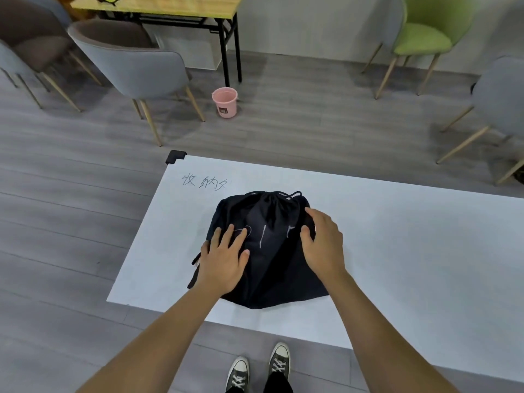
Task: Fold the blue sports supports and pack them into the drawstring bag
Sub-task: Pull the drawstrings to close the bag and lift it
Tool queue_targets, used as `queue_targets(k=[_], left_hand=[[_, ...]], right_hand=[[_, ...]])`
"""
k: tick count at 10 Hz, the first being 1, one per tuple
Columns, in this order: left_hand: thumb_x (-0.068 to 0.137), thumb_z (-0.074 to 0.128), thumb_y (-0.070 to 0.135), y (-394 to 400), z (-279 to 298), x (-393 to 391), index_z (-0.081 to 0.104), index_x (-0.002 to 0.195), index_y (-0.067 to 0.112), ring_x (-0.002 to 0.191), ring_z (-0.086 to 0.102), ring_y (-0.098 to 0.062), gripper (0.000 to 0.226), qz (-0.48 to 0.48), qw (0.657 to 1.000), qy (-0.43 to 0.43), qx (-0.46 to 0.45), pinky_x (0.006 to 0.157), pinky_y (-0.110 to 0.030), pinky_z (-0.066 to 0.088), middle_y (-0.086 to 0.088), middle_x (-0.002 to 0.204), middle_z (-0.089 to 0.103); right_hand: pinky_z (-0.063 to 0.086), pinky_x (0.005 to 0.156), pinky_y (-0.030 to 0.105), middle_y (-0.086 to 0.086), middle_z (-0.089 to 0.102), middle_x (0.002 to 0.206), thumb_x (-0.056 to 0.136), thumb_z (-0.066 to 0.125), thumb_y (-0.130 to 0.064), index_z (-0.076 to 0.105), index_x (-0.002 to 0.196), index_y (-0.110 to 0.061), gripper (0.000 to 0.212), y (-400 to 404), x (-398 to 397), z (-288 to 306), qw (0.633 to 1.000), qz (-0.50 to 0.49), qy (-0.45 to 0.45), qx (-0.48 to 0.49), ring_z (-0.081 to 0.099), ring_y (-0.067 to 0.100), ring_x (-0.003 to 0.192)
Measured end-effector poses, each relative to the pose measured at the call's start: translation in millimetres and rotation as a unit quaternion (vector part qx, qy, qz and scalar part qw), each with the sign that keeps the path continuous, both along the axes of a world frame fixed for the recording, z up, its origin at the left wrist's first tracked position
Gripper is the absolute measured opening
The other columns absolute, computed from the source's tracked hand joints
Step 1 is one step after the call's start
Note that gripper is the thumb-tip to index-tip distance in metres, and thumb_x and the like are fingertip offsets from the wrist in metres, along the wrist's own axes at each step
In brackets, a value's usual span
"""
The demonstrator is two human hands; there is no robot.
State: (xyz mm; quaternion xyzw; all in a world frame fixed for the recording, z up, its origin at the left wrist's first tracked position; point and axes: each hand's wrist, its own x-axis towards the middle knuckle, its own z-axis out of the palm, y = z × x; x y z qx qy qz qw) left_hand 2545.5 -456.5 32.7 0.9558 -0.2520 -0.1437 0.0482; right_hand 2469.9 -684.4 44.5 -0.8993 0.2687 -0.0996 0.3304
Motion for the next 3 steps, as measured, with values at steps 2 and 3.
queue_targets(k=[2, 3], left_hand=[[0.101, 0.032, 0.045, -13, 42, 3, 0.033, 0.153, 0.03, 0.15, 0.026, -0.029, 0.055, 0.002, 0.998, -0.026, -0.065, 0.117, -0.046, 0.026, 0.0, 0.163, 0.03], [0.102, 0.035, 0.042, -18, 68, 6, 0.033, 0.153, 0.03, 0.15, 0.024, -0.026, 0.052, -0.013, 0.991, -0.061, -0.114, 0.118, -0.043, 0.023, 0.002, 0.163, 0.028]], right_hand=[[0.037, 0.112, 0.041, -0.003, 0.054, 0.145, 0.098, 0.054, -0.022, 0.051, 0.142, -0.025, 0.045, 0, 8, 36, 0.998, 0.02, -0.062, -0.01, 0.049, 0.02, 0.131], [0.034, 0.113, 0.039, -0.002, 0.052, 0.146, 0.098, 0.054, -0.021, 0.051, 0.143, -0.024, 0.045, 5, 12, 58, 0.995, 0.025, -0.097, -0.025, 0.047, 0.02, 0.133]])
